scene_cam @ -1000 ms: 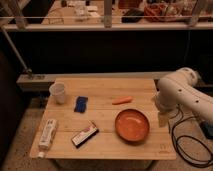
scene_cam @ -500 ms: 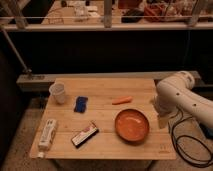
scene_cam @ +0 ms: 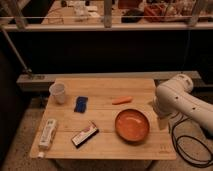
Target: Pick up the ceramic bowl
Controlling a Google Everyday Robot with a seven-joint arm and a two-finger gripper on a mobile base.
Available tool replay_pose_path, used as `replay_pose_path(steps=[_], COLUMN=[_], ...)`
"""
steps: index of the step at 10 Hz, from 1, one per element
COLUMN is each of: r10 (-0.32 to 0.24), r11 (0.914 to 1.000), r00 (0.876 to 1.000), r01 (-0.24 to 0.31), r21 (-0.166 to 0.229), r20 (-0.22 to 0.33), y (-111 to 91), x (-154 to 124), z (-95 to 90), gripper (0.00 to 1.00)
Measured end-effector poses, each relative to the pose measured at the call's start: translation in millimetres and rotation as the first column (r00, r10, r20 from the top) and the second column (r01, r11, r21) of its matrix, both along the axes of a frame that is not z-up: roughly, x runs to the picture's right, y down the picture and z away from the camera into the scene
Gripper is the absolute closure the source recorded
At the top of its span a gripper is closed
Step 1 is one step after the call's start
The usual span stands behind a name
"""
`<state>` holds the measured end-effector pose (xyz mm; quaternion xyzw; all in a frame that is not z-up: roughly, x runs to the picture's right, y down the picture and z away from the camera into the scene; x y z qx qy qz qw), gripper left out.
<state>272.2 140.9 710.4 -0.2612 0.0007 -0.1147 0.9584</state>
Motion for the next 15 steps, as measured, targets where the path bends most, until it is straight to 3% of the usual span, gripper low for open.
replay_pose_path(steps=[6,15], r10=[-0.094,-0.211], r11=[0.9955,0.9772], r00=[0.994,0.97], r01=[0.093,0.206], r21=[0.019,0.051], r20=[0.05,0.12], y=[12.3,33.0], x=[-6.1,-20.2], z=[7.0,17.8], gripper=[0.2,0.2])
